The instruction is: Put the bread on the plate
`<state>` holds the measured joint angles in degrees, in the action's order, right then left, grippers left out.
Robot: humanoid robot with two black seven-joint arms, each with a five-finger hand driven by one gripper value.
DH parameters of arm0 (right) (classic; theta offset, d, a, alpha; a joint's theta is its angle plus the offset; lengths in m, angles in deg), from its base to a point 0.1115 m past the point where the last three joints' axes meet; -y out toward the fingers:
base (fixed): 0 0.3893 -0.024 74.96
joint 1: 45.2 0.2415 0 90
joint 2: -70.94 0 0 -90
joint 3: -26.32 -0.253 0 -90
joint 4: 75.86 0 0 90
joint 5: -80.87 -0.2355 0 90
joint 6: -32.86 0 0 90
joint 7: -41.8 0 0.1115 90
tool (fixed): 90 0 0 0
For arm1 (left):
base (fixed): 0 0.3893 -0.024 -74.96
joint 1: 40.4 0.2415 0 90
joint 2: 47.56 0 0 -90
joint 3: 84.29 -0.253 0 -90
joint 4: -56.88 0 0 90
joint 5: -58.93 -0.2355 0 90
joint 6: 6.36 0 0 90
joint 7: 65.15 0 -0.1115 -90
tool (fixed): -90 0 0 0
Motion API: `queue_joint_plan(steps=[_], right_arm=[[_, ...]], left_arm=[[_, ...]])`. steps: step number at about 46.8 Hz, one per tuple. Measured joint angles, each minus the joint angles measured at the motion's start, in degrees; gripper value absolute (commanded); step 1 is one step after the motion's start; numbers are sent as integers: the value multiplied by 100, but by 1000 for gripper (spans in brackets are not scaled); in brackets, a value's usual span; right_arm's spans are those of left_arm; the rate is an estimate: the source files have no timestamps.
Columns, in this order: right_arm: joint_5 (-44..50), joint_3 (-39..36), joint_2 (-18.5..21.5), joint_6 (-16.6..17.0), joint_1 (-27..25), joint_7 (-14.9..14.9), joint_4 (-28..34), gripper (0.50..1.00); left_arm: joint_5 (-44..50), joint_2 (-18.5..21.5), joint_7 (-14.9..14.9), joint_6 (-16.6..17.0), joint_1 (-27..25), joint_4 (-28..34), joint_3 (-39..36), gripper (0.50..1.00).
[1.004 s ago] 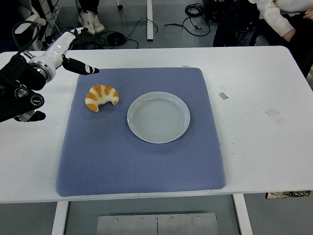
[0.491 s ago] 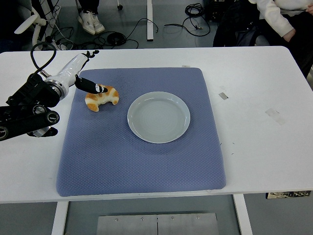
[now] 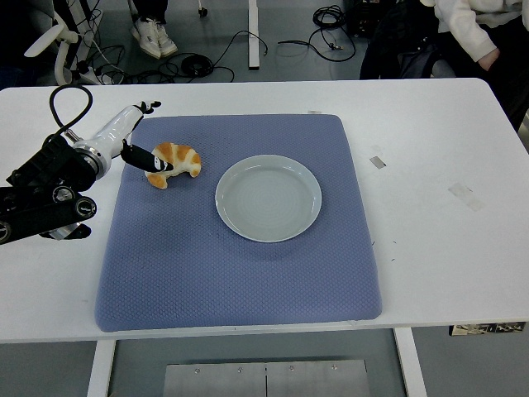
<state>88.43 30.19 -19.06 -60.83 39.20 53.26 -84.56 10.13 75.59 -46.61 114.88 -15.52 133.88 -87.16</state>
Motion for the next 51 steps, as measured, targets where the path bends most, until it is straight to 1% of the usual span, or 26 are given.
queue_joint_plan(steps=[7, 17, 22, 33, 43, 51], right_arm=[[0, 0, 0, 0, 1, 3, 0, 1000], [0, 0, 0, 0, 0, 4, 0, 1000], [0, 0, 0, 0, -2, 5, 0, 1000], [0, 0, 0, 0, -2, 4, 0, 1000], [0, 0, 0, 0, -3, 3, 0, 1000], [0, 0, 0, 0, -1, 4, 0, 1000]], left_arm=[[-8, -1, 46, -187, -17, -57, -30, 972], [-20, -5, 83, -283, -68, -159, -29, 971], [-27, -27, 88, -509, -87, -276, -2, 969], [-10, -76, 93, -867, -124, -339, 16, 971], [-12, -114, 114, -905, -164, -411, 21, 971], [-69, -115, 121, -909, -184, -432, 4, 961]])
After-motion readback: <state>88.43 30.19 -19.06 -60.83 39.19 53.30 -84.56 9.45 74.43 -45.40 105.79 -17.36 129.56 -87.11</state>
